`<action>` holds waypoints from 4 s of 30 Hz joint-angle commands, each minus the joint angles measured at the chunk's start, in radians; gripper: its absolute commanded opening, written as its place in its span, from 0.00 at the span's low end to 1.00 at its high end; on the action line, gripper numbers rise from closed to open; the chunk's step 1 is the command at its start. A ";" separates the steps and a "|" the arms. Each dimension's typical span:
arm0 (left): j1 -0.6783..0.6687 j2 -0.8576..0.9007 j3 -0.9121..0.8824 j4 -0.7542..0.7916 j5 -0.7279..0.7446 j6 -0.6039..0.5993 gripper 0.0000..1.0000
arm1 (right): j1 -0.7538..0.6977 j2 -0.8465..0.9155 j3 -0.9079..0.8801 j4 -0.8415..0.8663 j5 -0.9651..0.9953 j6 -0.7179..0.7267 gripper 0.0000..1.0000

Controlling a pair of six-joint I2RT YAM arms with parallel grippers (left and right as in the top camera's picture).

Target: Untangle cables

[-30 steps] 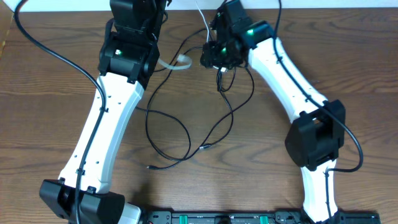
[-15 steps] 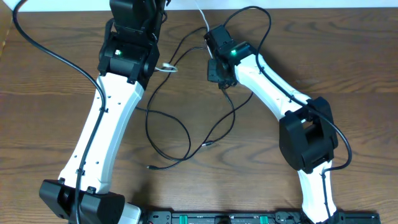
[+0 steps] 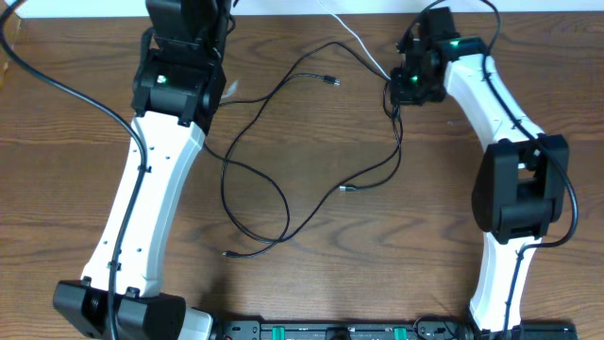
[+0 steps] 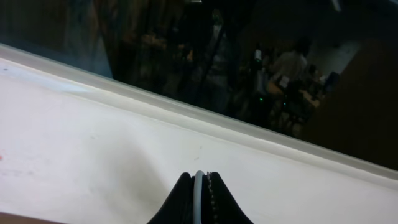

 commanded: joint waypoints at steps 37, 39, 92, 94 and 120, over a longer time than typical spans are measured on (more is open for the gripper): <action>0.025 -0.056 0.015 -0.291 0.738 -0.023 0.07 | -0.085 -0.225 0.062 -0.007 -0.536 -0.411 0.88; 0.025 -0.056 0.015 -0.290 0.768 -0.066 0.07 | -0.069 -0.262 0.062 0.040 -0.620 -0.472 0.90; 0.025 -0.055 0.008 -0.428 0.281 -0.057 0.93 | -0.615 -0.566 0.069 0.127 0.023 0.127 0.01; 0.025 -0.055 0.008 -0.430 0.282 -0.057 0.93 | -0.625 -0.511 0.070 0.100 0.066 0.103 0.01; 0.025 -0.033 0.006 -0.438 0.282 -0.058 0.93 | -0.775 -0.149 0.082 0.098 0.389 0.046 0.99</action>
